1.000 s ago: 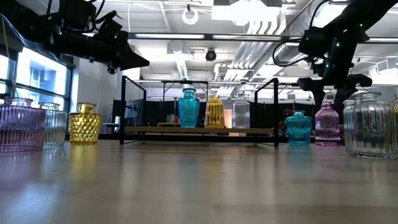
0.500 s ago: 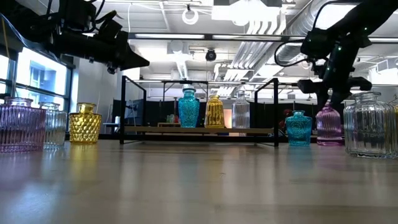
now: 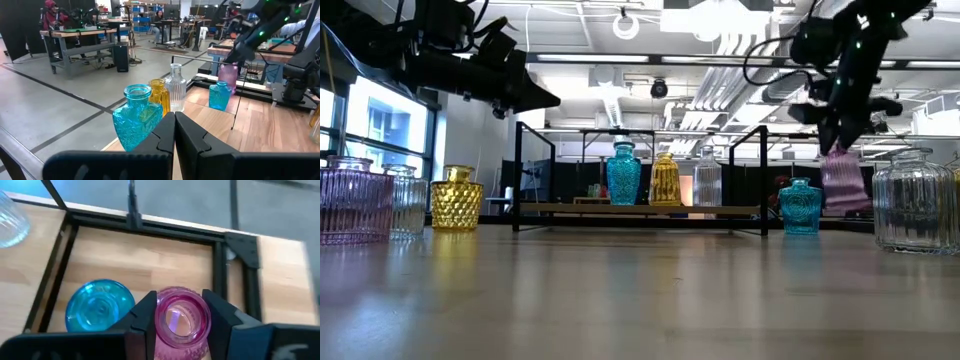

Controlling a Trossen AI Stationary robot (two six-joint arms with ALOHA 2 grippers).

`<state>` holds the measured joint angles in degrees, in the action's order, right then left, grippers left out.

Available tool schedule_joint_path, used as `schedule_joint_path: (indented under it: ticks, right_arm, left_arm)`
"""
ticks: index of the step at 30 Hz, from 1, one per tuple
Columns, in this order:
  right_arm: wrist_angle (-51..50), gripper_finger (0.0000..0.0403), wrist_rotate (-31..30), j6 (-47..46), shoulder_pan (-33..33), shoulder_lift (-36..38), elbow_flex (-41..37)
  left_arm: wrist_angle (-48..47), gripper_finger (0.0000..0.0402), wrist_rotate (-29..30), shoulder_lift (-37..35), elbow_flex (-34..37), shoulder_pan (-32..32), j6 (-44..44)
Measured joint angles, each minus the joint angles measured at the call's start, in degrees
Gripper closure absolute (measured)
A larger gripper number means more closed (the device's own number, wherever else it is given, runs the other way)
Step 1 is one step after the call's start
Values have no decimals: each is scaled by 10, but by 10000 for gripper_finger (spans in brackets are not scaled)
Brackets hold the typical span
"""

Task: Sort vases onto shelf
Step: Put the top pink vase on the shelf

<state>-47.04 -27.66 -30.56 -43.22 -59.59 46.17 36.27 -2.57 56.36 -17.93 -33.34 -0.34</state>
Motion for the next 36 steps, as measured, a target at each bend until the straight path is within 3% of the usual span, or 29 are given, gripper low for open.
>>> schedule_joint_path:
  ticks: [12, 20, 25, 29, 36]
  right_arm:
    - [-160, 306, -90, -25, 143, 0, 222]
    - [-155, 305, -96, 28, 234, -5, 344]
    - [-104, 304, -95, 115, 301, -42, 395]
    - [-9, 304, -53, 200, 336, -101, 407]
    - [119, 304, 114, 288, 343, -239, 434]
  left_arm:
    - [0, 402, 0, 0, 0, 0, 0]
    - [0, 402, 0, 0, 0, 0, 1]
    - [0, 402, 0, 0, 0, 0, 1]
    - [0, 402, 0, 0, 0, 0, 1]
    - [0, 402, 0, 0, 0, 0, 1]
